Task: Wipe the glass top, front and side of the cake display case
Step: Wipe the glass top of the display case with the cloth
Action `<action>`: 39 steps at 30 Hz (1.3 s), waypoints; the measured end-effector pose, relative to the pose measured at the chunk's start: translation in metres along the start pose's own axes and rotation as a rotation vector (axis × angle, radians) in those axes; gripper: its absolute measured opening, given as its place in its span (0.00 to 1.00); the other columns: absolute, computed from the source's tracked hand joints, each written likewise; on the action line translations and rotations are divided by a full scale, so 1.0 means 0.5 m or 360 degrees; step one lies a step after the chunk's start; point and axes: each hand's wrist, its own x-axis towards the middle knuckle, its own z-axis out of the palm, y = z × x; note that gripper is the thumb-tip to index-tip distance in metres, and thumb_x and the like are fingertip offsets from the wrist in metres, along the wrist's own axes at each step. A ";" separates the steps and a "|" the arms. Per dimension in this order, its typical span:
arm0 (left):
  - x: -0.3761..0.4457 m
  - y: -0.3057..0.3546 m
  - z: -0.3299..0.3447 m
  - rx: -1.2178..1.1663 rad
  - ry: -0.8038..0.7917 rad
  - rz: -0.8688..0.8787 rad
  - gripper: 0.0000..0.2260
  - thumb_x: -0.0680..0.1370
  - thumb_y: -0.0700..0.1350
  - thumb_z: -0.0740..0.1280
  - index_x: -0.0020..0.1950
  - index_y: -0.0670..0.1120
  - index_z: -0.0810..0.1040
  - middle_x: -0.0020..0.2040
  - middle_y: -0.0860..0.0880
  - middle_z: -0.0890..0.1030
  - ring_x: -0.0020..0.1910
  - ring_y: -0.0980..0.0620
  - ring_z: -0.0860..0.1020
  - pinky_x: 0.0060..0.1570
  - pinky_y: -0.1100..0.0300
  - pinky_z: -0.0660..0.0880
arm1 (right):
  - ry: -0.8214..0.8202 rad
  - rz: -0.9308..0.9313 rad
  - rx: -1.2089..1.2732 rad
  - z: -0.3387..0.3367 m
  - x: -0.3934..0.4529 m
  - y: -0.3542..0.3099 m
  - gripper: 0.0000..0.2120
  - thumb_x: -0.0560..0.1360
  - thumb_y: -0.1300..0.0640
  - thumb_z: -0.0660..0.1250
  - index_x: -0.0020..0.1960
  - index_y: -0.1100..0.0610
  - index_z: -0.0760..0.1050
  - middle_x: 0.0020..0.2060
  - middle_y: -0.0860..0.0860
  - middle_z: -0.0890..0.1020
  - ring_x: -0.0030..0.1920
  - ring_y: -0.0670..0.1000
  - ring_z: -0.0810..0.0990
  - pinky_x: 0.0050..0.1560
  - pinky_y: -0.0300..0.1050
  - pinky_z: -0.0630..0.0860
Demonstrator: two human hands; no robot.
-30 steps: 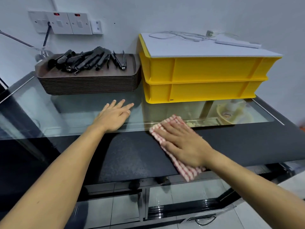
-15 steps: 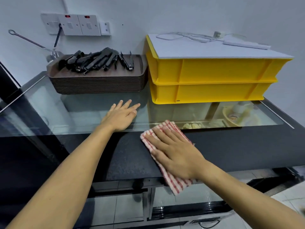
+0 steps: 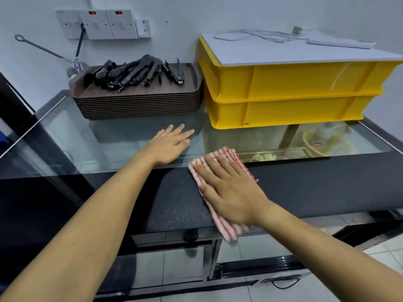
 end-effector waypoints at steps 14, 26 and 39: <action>-0.011 -0.014 0.006 -0.0074 0.0168 -0.0260 0.25 0.87 0.59 0.45 0.85 0.60 0.52 0.86 0.51 0.49 0.85 0.43 0.44 0.82 0.47 0.41 | 0.0001 0.0399 0.0087 0.013 0.134 -0.034 0.29 0.85 0.40 0.41 0.85 0.45 0.45 0.85 0.53 0.45 0.84 0.57 0.41 0.82 0.56 0.39; -0.031 -0.058 -0.005 -0.0040 0.0118 -0.0102 0.23 0.88 0.55 0.44 0.85 0.62 0.51 0.85 0.56 0.48 0.85 0.50 0.45 0.83 0.49 0.41 | 0.0021 0.0805 0.0062 -0.014 0.127 0.125 0.30 0.85 0.39 0.42 0.85 0.44 0.44 0.85 0.52 0.44 0.84 0.58 0.42 0.82 0.58 0.39; -0.034 -0.051 -0.005 -0.0051 0.0132 -0.0152 0.23 0.88 0.56 0.47 0.84 0.63 0.52 0.85 0.57 0.49 0.85 0.52 0.45 0.83 0.51 0.41 | -0.0028 0.0409 -0.0014 -0.026 0.025 0.151 0.29 0.83 0.35 0.38 0.83 0.37 0.42 0.83 0.45 0.41 0.84 0.52 0.39 0.82 0.52 0.35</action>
